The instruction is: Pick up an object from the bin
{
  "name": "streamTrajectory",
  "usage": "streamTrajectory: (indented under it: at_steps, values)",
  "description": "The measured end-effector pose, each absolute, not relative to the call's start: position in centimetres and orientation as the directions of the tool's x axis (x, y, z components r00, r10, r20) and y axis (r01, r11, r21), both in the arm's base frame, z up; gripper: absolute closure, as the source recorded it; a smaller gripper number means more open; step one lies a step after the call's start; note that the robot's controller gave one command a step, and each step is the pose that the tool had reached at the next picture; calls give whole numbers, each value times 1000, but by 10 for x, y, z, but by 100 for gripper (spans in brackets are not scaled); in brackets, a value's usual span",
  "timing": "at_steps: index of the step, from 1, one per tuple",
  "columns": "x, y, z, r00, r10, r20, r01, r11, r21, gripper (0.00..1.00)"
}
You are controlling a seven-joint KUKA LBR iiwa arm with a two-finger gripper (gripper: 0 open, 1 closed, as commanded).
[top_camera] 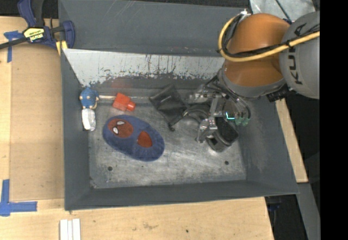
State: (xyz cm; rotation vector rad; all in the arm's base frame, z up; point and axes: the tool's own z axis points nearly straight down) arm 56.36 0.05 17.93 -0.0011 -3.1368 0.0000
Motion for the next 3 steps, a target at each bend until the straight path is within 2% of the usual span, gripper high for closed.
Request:
streamTrajectory:
  at_steps: [1,2,3]
  values:
    - [622,52,82,-1000,21,-6,21,1000,0,0]
    - [624,52,83,-1000,20,-15,20,1000,1,100]
    - [621,66,215,-999,-35,-13,-35,999,1,100]
